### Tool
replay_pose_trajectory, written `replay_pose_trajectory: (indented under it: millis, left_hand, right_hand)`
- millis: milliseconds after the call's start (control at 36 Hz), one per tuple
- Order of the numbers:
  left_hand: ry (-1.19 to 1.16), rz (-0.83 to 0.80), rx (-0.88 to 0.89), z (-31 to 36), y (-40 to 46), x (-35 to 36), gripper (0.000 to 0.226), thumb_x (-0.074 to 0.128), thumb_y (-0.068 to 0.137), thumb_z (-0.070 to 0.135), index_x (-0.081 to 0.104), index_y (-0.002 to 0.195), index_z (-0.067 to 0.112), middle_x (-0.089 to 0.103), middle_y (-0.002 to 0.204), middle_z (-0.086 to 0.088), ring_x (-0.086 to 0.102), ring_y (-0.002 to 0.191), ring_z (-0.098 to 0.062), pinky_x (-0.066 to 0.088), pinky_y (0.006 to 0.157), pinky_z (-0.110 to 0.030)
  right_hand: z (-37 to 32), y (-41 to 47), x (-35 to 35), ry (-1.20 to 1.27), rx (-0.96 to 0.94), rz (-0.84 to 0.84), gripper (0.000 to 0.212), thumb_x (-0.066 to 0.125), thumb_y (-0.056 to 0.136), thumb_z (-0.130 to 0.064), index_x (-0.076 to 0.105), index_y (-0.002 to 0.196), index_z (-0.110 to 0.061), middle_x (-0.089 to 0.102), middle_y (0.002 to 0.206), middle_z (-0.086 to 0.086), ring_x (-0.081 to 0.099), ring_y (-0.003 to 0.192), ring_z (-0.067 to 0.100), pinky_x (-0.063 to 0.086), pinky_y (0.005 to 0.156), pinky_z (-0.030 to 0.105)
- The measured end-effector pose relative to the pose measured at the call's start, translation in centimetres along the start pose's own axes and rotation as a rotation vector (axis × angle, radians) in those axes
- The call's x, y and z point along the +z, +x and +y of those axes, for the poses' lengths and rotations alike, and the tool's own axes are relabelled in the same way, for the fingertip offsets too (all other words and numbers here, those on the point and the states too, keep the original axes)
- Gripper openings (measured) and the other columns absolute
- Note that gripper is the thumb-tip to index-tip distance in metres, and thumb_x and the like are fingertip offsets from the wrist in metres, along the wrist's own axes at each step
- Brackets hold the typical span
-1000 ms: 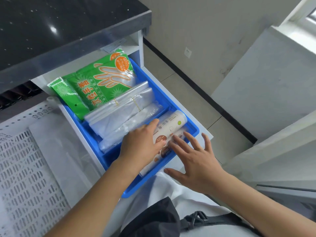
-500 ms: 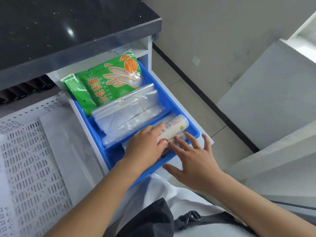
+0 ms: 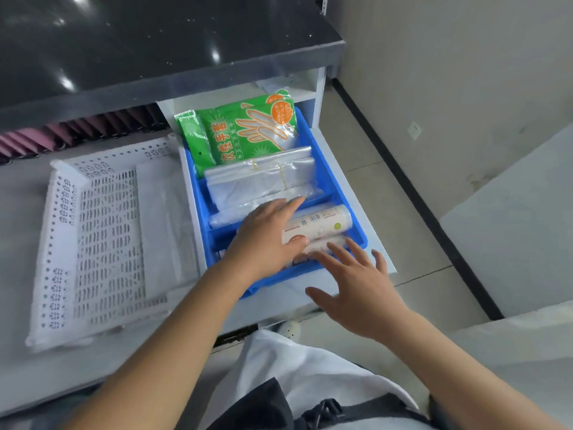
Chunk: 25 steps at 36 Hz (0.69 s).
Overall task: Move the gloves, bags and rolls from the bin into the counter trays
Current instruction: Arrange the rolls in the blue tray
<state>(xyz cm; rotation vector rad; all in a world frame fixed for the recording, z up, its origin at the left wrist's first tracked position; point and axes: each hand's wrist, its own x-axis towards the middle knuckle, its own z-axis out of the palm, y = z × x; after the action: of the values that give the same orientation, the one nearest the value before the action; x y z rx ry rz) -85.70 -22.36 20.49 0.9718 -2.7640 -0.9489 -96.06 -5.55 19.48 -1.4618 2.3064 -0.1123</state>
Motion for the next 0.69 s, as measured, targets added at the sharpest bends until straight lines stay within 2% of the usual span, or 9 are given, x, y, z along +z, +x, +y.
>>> replay_pose_trajectory:
  millis: [83, 139, 222, 333, 417, 500, 583, 694]
  left_hand:
    - [-0.115, 0.18, -0.046, 0.7, -3.9, -0.5, 0.069, 0.064, 0.09, 0.044, 0.033, 0.151, 0.037, 0.034, 0.157, 0.004, 0.026, 0.146, -0.013, 0.026, 0.12, -0.04]
    - [-0.192, 0.312, -0.101, 0.8, -7.4, 0.0, 0.066, 0.067, 0.09, 0.039, 0.038, 0.15, 0.033, 0.036, 0.156, 0.003, 0.026, 0.146, -0.01, 0.024, 0.12, -0.033]
    - [-0.257, 0.466, -0.277, 0.7, -13.6, 2.0, 0.063, 0.065, 0.091, 0.039, 0.04, 0.149, 0.031, 0.033, 0.158, 0.005, 0.024, 0.146, -0.004, 0.021, 0.118, -0.025]
    - [-0.334, 0.493, -0.585, 0.1, -21.9, 5.2, 0.069, 0.054, 0.086, 0.058, 0.033, 0.149, 0.042, 0.022, 0.161, 0.011, 0.015, 0.149, -0.004, 0.026, 0.12, -0.041]
    - [-0.327, 0.453, -0.759, -0.7, -27.4, 6.4, 0.07, 0.058, 0.086, 0.056, 0.026, 0.149, 0.049, 0.016, 0.162, 0.012, 0.021, 0.149, -0.016, 0.029, 0.117, -0.048]
    - [-0.305, 0.491, -0.855, -1.5, -32.3, 6.5, 0.072, 0.051, 0.083, 0.067, 0.021, 0.147, 0.053, 0.012, 0.163, 0.015, 0.006, 0.151, -0.01, 0.021, 0.12, -0.049]
    - [-0.292, 0.556, -0.917, -2.8, -36.4, 6.3, 0.075, 0.041, 0.077, 0.081, 0.02, 0.144, 0.055, 0.017, 0.163, 0.01, 0.008, 0.151, -0.012, 0.021, 0.119, -0.051]
    - [-0.375, 0.63, -1.006, -4.9, -41.4, 6.7, 0.078, 0.052, 0.075, 0.077, 0.012, 0.142, 0.064, 0.007, 0.165, 0.007, 0.003, 0.151, -0.013, 0.017, 0.121, -0.05]
  right_hand:
    - [0.0, -1.1, -1.2, 0.028, -0.073, 0.02, 0.067, 0.03, 0.085, -0.073, 0.027, 0.146, -0.044, 0.031, 0.157, -0.01, 0.014, 0.15, 0.02, 0.007, 0.119, 0.053]
    - [-0.4, -1.8, -1.8, 0.115, -0.142, 0.039, 0.068, 0.032, 0.085, -0.072, 0.032, 0.146, -0.042, 0.033, 0.157, -0.011, 0.016, 0.149, 0.018, 0.011, 0.12, 0.048]
    - [-1.8, -2.9, -2.0, 0.315, -0.235, 0.049, 0.068, 0.039, 0.084, -0.071, 0.04, 0.145, -0.041, 0.037, 0.154, -0.015, 0.02, 0.148, 0.011, 0.017, 0.119, 0.044]
    - [-4.2, -4.6, -0.3, 0.421, -0.357, -0.074, 0.069, 0.04, 0.083, -0.073, 0.04, 0.145, -0.042, 0.034, 0.154, -0.018, 0.018, 0.147, 0.005, 0.018, 0.12, 0.042]
    - [-6.6, -6.0, 1.5, 0.36, -0.446, -0.207, 0.069, 0.039, 0.085, -0.073, 0.036, 0.147, -0.043, 0.029, 0.157, -0.017, 0.012, 0.149, 0.007, 0.015, 0.121, 0.041]
    - [-9.3, -7.1, 3.2, 0.254, -0.535, -0.323, 0.073, 0.035, 0.083, -0.075, 0.031, 0.149, -0.043, 0.025, 0.159, -0.016, 0.008, 0.15, 0.008, 0.012, 0.121, 0.041]
    - [-12.6, -8.2, 4.8, 0.163, -0.612, -0.402, 0.076, 0.033, 0.082, -0.077, 0.024, 0.15, -0.045, 0.021, 0.161, -0.013, 0.008, 0.15, 0.011, 0.01, 0.121, 0.042]
    - [-17.5, -10.0, 6.6, 0.068, -0.698, -0.429, 0.075, 0.035, 0.083, -0.076, 0.023, 0.15, -0.044, 0.019, 0.162, -0.012, 0.011, 0.149, 0.012, 0.011, 0.121, 0.044]
